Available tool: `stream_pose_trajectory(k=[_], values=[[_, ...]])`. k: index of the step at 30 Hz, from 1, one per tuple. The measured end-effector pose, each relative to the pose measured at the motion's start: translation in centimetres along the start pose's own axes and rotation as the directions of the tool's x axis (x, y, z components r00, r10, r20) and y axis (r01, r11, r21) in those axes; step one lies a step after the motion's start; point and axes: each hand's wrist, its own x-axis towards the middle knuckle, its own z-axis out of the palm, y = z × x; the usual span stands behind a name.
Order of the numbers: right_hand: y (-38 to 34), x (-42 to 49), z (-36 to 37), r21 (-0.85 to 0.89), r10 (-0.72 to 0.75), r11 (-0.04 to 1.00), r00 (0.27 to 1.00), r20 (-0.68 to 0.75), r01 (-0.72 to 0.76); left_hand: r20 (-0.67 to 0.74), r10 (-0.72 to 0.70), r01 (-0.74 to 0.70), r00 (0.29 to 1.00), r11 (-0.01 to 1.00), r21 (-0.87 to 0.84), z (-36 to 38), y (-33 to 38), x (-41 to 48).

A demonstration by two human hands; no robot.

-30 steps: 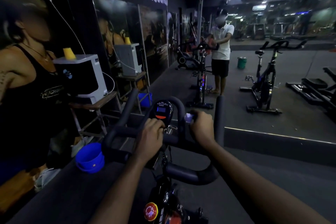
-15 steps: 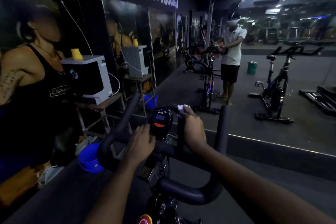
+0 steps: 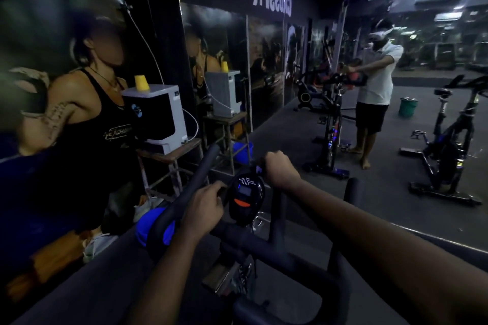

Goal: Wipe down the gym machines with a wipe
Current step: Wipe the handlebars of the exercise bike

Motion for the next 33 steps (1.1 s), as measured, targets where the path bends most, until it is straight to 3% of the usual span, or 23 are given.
stream_pose_trajectory(k=[5, 10, 13, 17, 19, 22, 25, 28, 33], values=[[-0.2, 4.2, 0.6, 0.009, -0.171, 0.985, 0.968, 0.184, 0.172, -0.026, -0.020, 0.020, 0.999, 1.000, 0.001, -0.1, -0.1, 0.0], [-2.5, 6.0, 0.8, 0.092, -0.378, 0.925, 0.863, 0.336, 0.369, 0.044, -0.019, 0.021, 0.999, 0.999, -0.039, -0.2, -1.5, -0.2], [-3.6, 6.5, 0.2, 0.054, -0.315, 0.948, 0.896, 0.315, 0.314, 0.081, 0.010, -0.006, 0.997, 0.999, -0.044, -0.8, -2.8, -0.9], [-7.0, 5.0, 0.5, -0.172, -0.113, 0.975, 0.982, 0.151, 0.139, 0.042, -0.067, 0.064, 0.997, 0.995, 0.080, -2.0, -6.4, -1.7], [-9.4, 3.1, 2.0, -0.267, -0.035, 0.961, 0.988, 0.152, 0.075, 0.164, -0.085, 0.060, 0.983, 0.987, 0.148, -2.2, -8.6, -2.3], [-12.2, 0.6, 5.7, -0.357, -0.008, 0.933, 0.995, 0.103, 0.044, 0.324, -0.060, 0.027, 0.944, 0.994, 0.104, -2.3, -10.9, -3.2], [-13.7, -2.0, 8.5, -0.378, -0.022, 0.923, 0.991, 0.132, 0.071, 0.389, -0.003, -0.031, 0.921, 0.996, 0.082, -2.0, -11.7, -3.3], [-14.9, -3.5, 9.4, -0.355, -0.009, 0.933, 0.987, 0.160, 0.066, 0.381, 0.044, -0.104, 0.924, 0.985, 0.138, -1.6, -12.7, -3.4], [-15.1, -6.0, 10.4, -0.294, 0.057, 0.954, 0.998, -0.038, -0.065, 0.260, 0.070, -0.098, 0.963, 0.991, 0.096, -1.3, -12.8, -4.1]])
